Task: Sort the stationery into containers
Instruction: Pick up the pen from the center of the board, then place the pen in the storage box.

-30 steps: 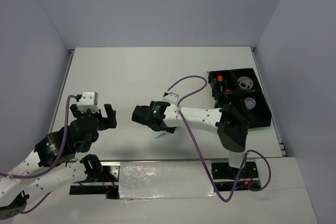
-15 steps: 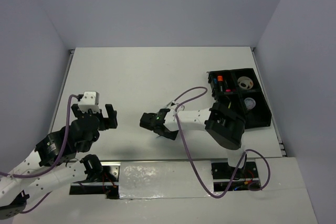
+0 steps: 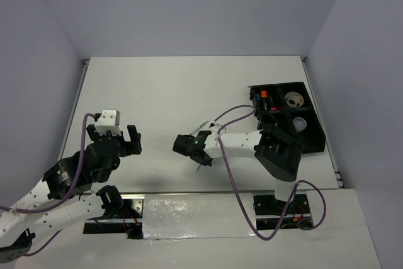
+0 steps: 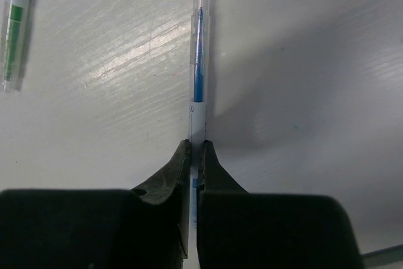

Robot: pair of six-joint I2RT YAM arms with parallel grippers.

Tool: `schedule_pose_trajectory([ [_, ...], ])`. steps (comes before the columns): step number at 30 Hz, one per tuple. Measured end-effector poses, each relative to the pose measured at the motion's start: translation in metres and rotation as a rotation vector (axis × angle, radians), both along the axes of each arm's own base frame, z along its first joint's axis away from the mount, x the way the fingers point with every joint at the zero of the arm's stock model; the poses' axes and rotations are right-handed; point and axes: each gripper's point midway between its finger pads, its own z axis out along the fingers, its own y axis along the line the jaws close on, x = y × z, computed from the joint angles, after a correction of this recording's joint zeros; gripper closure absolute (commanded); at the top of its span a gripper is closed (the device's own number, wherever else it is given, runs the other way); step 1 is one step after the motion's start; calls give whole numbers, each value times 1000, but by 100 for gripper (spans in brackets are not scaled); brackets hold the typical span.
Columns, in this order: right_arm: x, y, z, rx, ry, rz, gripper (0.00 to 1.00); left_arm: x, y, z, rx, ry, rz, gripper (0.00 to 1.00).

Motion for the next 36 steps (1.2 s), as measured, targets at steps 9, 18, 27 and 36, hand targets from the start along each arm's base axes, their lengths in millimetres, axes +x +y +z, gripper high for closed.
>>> schedule_pose_trajectory([
  [9, 39, -64, 117, 114, -219, -23, 97, 0, -2, -2, 5, 8, -7, 1],
  [18, 68, -241, 147, -82, -279, -103, 100, 2, -6, -4, 14, 17, -17, 1],
  [27, 81, -308, 119, -231, -112, -69, 100, 3, -10, -7, 27, 28, -27, 1],
  [36, 92, -318, 94, -259, -28, -27, 93, 4, -16, -13, 64, 52, -51, 1],
])
